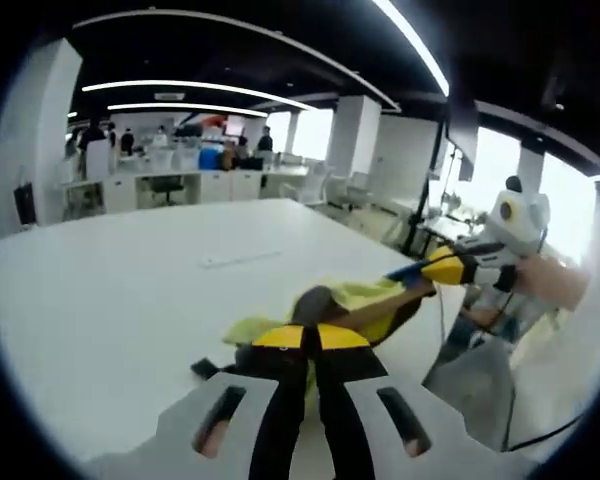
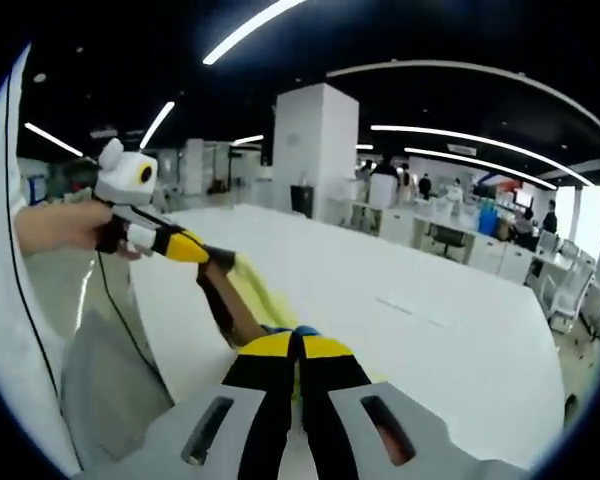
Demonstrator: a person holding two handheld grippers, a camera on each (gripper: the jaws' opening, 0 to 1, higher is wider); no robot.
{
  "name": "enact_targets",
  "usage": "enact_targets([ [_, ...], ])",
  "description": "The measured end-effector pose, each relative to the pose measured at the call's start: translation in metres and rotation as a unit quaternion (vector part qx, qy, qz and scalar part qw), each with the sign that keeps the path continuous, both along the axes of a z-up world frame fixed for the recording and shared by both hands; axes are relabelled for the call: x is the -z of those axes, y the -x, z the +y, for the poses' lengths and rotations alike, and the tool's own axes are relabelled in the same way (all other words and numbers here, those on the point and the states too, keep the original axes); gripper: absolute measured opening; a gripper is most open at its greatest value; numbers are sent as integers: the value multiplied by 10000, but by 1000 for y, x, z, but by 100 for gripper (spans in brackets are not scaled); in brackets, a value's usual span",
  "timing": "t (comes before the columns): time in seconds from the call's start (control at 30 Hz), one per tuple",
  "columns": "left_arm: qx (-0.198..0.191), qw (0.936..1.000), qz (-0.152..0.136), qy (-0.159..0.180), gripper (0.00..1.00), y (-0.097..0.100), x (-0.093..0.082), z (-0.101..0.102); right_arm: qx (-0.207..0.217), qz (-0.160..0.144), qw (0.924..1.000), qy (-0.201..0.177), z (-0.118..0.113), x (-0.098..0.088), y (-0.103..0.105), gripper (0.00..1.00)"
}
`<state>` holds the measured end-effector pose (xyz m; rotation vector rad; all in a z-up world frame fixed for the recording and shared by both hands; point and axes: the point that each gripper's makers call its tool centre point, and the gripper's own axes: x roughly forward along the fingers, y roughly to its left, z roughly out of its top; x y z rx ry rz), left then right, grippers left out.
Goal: Fold the garment on the visible template until the final outline fits inside the template.
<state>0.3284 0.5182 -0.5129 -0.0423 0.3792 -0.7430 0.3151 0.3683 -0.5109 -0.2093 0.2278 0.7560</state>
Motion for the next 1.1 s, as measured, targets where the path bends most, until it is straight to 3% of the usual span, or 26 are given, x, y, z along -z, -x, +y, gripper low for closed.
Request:
enact_targets([
  [0.7,15,9990,-422,176,0,12,-41,-1,66,-473,9987,-184,-3,-48,9,2],
  [1.1,128,9954,-943,133,0,23,-84,-6,214,-958,9950,-201,-9,-86,18,2],
])
